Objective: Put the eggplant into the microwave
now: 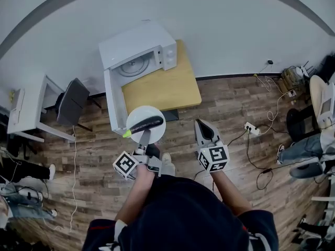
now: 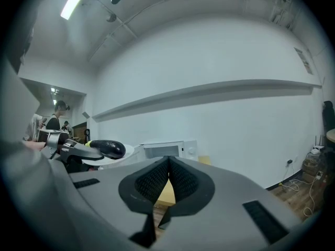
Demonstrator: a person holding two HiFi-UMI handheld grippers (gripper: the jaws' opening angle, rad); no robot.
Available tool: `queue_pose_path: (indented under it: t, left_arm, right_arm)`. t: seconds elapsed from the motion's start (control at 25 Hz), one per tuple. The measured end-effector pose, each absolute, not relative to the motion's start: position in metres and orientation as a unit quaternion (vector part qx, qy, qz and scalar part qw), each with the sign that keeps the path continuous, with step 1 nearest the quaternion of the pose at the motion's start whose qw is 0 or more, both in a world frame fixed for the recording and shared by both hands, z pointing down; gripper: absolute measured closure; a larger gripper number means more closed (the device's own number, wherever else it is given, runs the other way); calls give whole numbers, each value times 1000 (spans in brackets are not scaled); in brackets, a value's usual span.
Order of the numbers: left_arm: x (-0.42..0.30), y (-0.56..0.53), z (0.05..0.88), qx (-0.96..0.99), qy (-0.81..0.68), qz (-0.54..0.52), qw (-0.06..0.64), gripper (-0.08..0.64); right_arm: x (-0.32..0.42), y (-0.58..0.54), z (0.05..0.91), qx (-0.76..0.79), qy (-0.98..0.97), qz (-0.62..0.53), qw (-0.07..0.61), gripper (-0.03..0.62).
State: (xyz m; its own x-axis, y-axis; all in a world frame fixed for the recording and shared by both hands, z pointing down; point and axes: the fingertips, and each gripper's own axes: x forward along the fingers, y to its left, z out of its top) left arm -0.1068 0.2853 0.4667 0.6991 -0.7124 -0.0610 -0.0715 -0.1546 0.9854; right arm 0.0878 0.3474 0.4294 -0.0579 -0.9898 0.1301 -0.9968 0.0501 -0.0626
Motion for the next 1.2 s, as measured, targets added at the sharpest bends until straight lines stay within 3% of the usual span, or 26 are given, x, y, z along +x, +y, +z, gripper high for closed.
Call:
queue_pose_path:
  t: [0.64,1.2]
  left_arm:
    - [-98,134,462,699,-274,-280,598,535]
    - [-90,76,468,690,-283,-282,603,535]
  right_arm:
    - [100,192,432,689,-719,74,42,580]
    - [99,117,434,677,-731,73,48,580]
